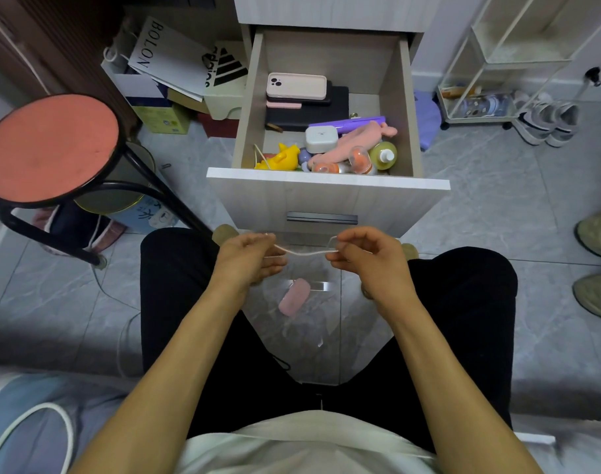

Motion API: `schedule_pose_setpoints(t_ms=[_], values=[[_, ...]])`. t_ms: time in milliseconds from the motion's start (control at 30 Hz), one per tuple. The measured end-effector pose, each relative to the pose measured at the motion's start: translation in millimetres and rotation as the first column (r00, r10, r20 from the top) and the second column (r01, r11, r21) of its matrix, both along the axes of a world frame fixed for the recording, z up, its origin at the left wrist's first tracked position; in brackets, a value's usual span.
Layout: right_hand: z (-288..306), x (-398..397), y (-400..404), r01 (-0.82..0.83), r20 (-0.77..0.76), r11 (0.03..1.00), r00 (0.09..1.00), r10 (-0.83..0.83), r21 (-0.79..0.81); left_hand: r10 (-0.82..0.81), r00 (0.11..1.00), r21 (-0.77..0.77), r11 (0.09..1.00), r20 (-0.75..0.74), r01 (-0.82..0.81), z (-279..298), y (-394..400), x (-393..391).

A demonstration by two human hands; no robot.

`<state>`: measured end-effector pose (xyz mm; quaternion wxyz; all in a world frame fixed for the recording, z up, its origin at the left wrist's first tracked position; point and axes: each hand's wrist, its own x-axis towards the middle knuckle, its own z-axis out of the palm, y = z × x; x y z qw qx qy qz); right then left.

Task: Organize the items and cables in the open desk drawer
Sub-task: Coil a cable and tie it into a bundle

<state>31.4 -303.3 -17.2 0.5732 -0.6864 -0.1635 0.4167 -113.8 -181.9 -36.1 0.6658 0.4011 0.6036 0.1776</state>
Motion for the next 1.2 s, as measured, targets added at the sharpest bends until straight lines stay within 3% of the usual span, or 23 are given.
schedule_pose_setpoints(t_ms=[67,133,200,267,567,667,767,900,967,1033,1100,1133,1200], values=[[2,0,1,0.0,-0.038,1.0,0.999,0.0,0.019,-0.154,0.955,0.203,0.957,-0.253,0.208,-1,-2,-2],[4,-1,2,-0.012,-0.061,0.999,0.998,0.015,0.042,-0.275,0.84,0.434,0.756,-0.468,0.49,6,-9,0],[4,-3,4,-0.03,-0.083,0.997,0.996,0.036,0.072,-0.434,0.767,0.515,0.571,-0.472,0.639,15,-14,6],[3,-4,6,-0.038,-0.07,0.996,0.997,0.044,0.079,-0.585,0.689,0.498,0.484,-0.428,0.719,21,-15,14],[5,2,-1,-0.132,-0.013,0.988,0.991,0.133,0.08,-0.692,0.664,0.467,0.505,-0.285,0.726,21,-7,10],[0,1,2,-0.215,0.211,0.976,0.953,0.215,-0.025,-0.603,0.769,0.53,0.591,-0.211,0.609,26,-8,11],[-6,2,4,-0.295,0.437,0.945,0.838,0.326,-0.139,-0.529,0.836,0.563,0.649,-0.149,0.511,28,-4,6],[-5,7,5,-0.376,0.382,0.911,0.827,0.413,-0.171,-0.383,0.92,0.518,0.772,-0.084,0.368,20,-5,-1],[-4,7,5,-0.386,0.381,0.908,0.824,0.419,-0.164,-0.411,0.89,0.574,0.688,-0.195,0.443,17,-5,-3],[0,7,5,-0.388,0.418,0.914,0.815,0.401,-0.12,-0.537,0.787,0.609,0.525,-0.304,0.594,24,-9,1],[4,4,8,-0.399,0.434,0.914,0.813,0.388,-0.069,-0.601,0.721,0.628,0.423,-0.345,0.653,33,-12,8],[6,4,9,-0.399,0.43,0.915,0.818,0.383,-0.056,-0.58,0.732,0.654,0.404,-0.357,0.639,38,-12,9],[7,5,7,-0.39,0.395,0.92,0.839,0.375,-0.046,-0.478,0.821,0.702,0.465,-0.313,0.539,42,-5,7]])
